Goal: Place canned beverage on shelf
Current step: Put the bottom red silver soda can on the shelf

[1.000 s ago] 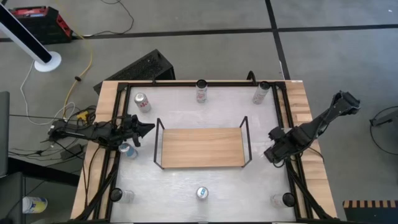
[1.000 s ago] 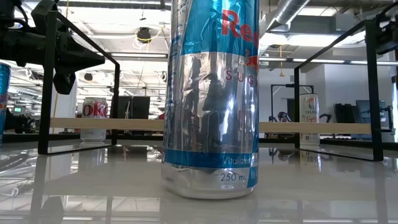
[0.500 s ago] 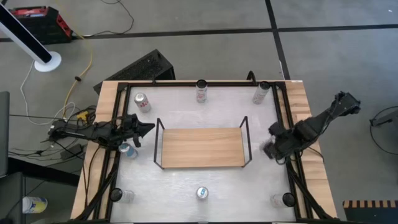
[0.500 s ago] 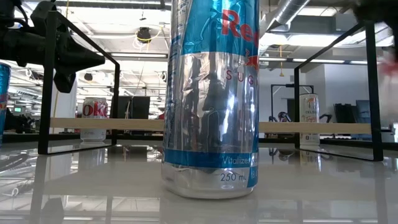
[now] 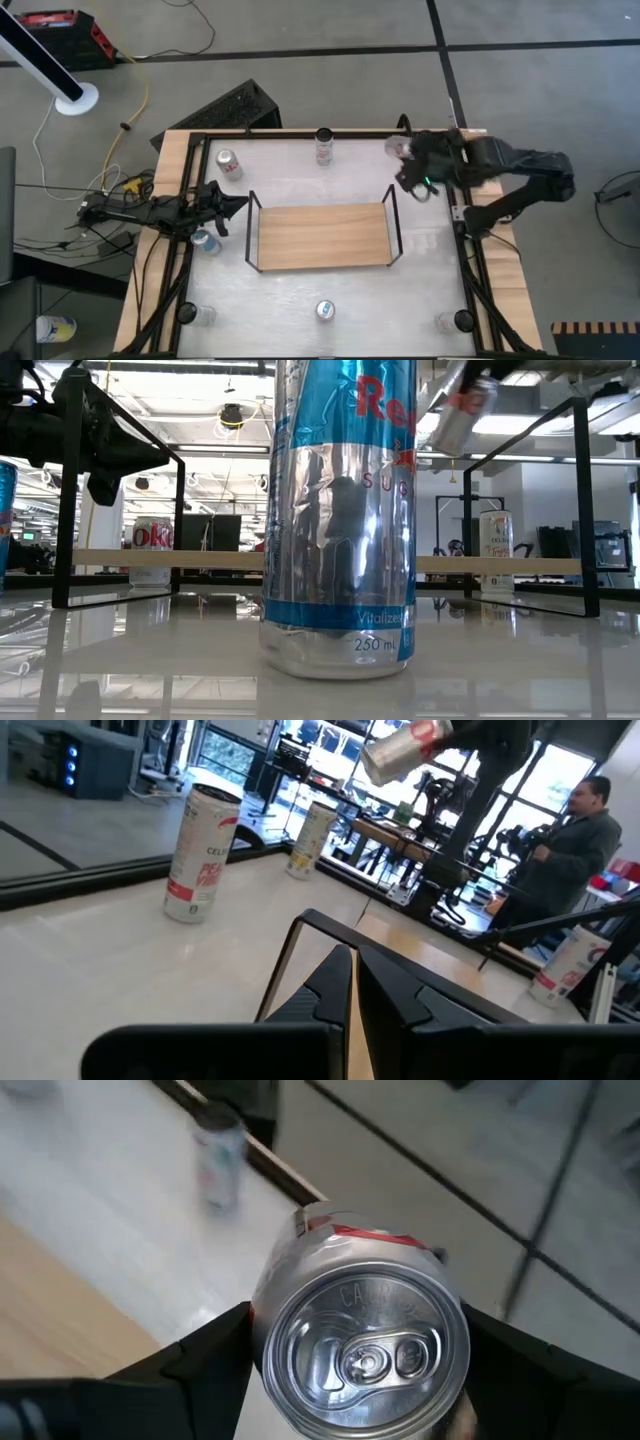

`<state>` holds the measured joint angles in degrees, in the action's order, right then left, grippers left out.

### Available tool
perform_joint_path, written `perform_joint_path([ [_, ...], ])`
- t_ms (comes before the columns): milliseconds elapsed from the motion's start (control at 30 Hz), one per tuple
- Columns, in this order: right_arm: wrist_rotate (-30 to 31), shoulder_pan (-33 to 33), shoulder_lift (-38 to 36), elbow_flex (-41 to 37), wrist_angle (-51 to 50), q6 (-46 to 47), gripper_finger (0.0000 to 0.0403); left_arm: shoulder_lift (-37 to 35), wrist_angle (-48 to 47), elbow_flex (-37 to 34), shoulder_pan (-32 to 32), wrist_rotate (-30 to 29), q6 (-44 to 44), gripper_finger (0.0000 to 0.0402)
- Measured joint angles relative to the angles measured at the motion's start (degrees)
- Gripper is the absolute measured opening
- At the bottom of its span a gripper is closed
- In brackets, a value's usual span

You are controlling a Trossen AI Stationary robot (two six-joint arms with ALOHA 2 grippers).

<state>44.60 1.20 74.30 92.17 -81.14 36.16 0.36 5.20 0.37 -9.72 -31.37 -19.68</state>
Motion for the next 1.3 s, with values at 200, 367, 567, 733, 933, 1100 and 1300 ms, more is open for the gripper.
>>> perform_joint_path([
  [200,-17.8,-4.0,9.6,7.4,7.8,-14.1,0.0322,0.0,0.0,0.0,0.0,2.2,2.9,0.0005],
  [367,-25.9,-3.7,16.0,8.2,6.5,-15.9,0.0322,0.0,0.2,0.0,0.0,2.1,3.4,0.0005],
  [567,-30.5,-2.5,21.3,7.9,5.8,-21.1,0.0322,0.0,0.4,0.0,0.0,1.9,6.2,0.0005],
  [733,-35.1,-1.5,24.3,7.9,2.6,-23.8,0.0322,0.0,0.8,0.0,0.0,1.5,6.2,0.0005],
  [933,-36.8,-1.7,24.4,7.9,1.7,-25.0,0.0322,0.0,0.7,0.0,0.0,1.5,6.2,0.0005],
  [1100,-37.5,-2.5,24.3,6.6,2.2,-25.9,0.0322,0.0,0.7,0.0,0.0,1.5,6.2,0.0005],
  [1300,-37.2,-2.8,24.3,1.3,2.6,-26.3,0.0322,0.0,0.7,0.0,0.0,1.4,6.2,0.0005],
])
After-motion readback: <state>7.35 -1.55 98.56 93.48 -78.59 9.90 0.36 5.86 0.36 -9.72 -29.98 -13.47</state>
